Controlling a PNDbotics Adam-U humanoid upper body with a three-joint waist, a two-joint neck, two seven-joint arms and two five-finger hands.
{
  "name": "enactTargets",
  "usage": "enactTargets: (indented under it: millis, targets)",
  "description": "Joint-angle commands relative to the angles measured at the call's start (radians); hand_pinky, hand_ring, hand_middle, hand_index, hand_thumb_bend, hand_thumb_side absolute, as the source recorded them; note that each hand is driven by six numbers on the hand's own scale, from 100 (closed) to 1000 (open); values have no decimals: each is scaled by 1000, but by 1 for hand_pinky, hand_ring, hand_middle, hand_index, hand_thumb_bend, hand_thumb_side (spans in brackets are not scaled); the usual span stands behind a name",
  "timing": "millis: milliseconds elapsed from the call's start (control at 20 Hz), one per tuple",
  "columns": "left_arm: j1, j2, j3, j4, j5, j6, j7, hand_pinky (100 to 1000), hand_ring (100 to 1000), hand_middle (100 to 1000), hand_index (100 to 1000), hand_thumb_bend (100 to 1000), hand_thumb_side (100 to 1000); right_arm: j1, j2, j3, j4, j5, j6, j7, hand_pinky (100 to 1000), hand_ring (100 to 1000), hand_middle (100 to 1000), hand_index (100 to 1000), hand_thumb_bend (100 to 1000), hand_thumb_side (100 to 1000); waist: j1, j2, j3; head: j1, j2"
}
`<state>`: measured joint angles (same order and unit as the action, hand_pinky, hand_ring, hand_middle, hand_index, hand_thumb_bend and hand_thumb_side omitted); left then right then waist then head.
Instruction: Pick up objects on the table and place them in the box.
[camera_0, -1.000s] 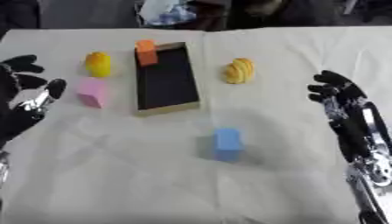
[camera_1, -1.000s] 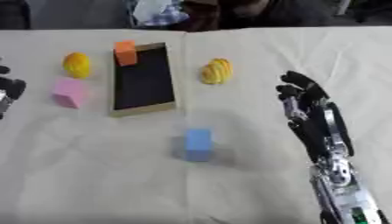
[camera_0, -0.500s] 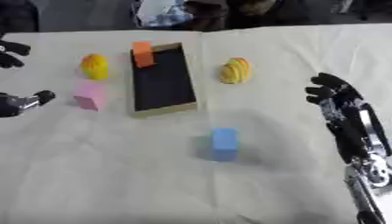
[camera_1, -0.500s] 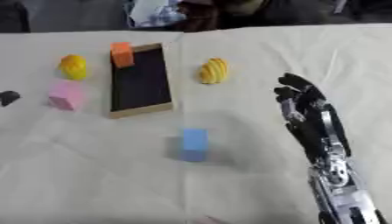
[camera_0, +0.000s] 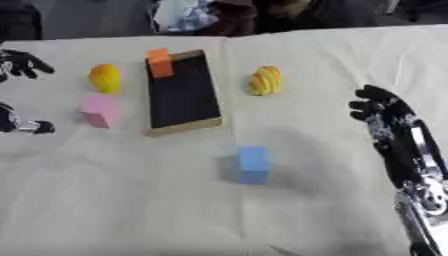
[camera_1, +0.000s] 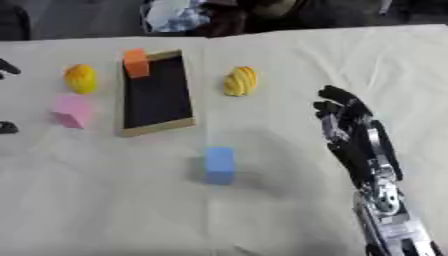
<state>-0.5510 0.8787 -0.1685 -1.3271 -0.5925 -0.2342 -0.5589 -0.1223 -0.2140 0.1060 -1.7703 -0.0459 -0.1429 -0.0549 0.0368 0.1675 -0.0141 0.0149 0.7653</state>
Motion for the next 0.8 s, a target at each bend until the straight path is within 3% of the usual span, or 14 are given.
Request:
enactTargets:
  millis: [50, 350, 800]
  targets:
    - [-53, 1, -19, 66, -48, -39, -35, 852, 828, 835, 893, 668, 332, -4, -15, 2, -11, -3, -2, 4, 793, 783, 786, 846, 100, 509, 15, -29, -2, -3, 5]
    - [-120, -57, -38, 176, -122, -84, -38, 864, 839, 843, 896, 637, 290, -3, -14, 2, -10, -5, -2, 5, 793, 783, 786, 846, 100, 511, 13, -32, -4, -3, 5]
    - [-171, -137, -32, 260, -236, -104, 99, 871, 846, 848, 897, 600, 258, -4, -12, 5, -10, -7, -2, 8, 793, 783, 786, 846, 100, 514, 12, -31, -13, -1, 5]
